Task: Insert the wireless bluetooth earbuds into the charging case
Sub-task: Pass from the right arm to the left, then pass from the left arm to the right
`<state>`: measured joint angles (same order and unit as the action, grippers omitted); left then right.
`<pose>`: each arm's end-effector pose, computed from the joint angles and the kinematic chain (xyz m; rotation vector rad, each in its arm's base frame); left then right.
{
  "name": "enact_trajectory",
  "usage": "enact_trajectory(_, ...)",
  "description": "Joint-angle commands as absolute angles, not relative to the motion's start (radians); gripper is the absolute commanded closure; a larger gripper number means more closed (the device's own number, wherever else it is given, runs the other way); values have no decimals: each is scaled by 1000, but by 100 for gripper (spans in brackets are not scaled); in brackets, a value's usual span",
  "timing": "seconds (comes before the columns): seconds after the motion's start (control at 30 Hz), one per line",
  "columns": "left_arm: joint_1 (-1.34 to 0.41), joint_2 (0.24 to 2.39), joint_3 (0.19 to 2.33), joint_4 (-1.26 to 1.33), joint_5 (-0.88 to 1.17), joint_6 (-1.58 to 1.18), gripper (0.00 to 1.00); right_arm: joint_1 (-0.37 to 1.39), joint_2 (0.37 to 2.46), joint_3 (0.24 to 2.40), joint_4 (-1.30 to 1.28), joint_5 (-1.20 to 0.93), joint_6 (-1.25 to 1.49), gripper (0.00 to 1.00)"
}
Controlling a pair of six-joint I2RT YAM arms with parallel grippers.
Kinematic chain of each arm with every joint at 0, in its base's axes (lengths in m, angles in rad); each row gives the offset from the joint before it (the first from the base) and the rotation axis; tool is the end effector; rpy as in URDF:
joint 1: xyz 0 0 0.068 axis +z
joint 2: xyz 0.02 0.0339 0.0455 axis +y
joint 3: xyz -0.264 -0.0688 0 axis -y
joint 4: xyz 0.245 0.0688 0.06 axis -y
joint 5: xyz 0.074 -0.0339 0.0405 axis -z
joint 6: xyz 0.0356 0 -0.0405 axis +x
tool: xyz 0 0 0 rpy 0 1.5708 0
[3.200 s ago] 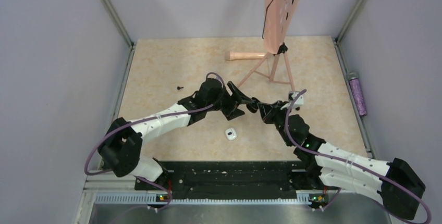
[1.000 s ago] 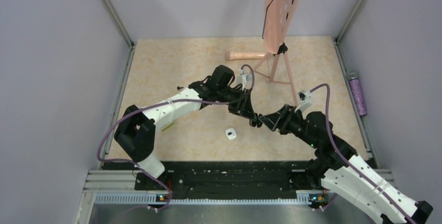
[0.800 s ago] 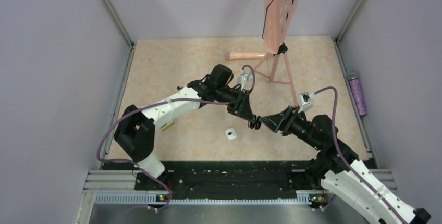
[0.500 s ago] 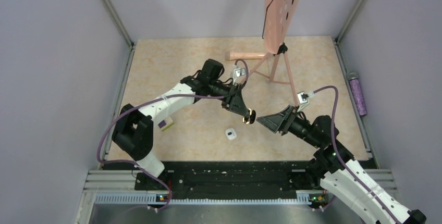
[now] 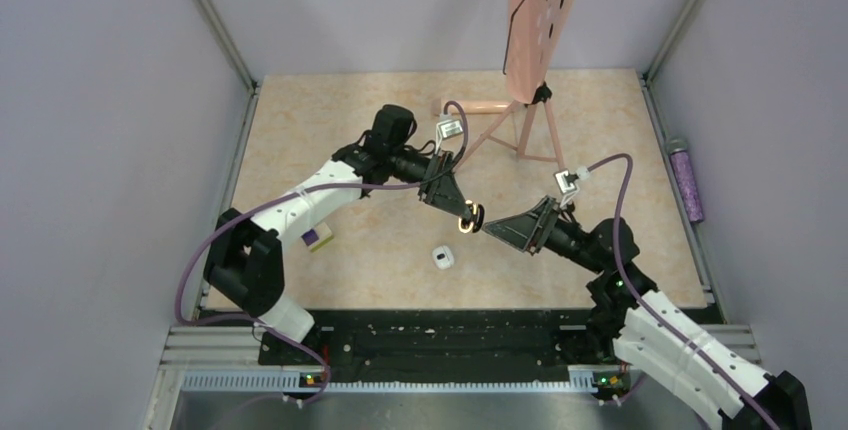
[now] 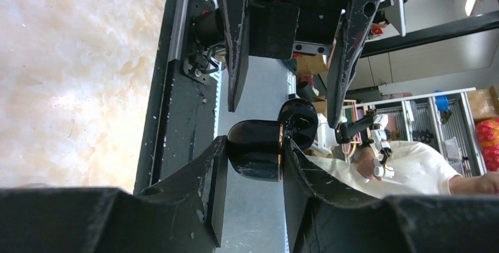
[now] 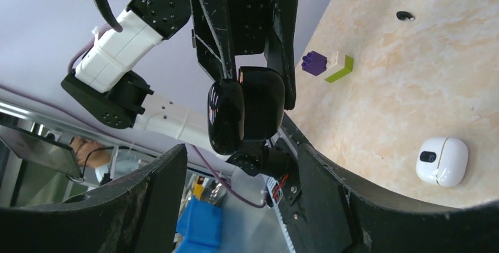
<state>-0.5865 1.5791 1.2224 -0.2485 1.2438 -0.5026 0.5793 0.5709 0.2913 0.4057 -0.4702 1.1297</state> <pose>0.2670 -0.2179 0.2996 0.9119 2.1487 -1.9330 0.1207 0.0982 0.2595 0.0168 1.7152 1.6770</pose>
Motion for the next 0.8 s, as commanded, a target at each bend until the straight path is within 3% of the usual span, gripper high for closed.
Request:
enact_trajectory(0.0,-584,1536,1217,-160,1303,-532,100,565,606,297,565,-495,1158,34)
enact_trajectory(0.77,-585,1541,1214,-117,1302,-567,100,565,742,341,722,-527,1196,56)
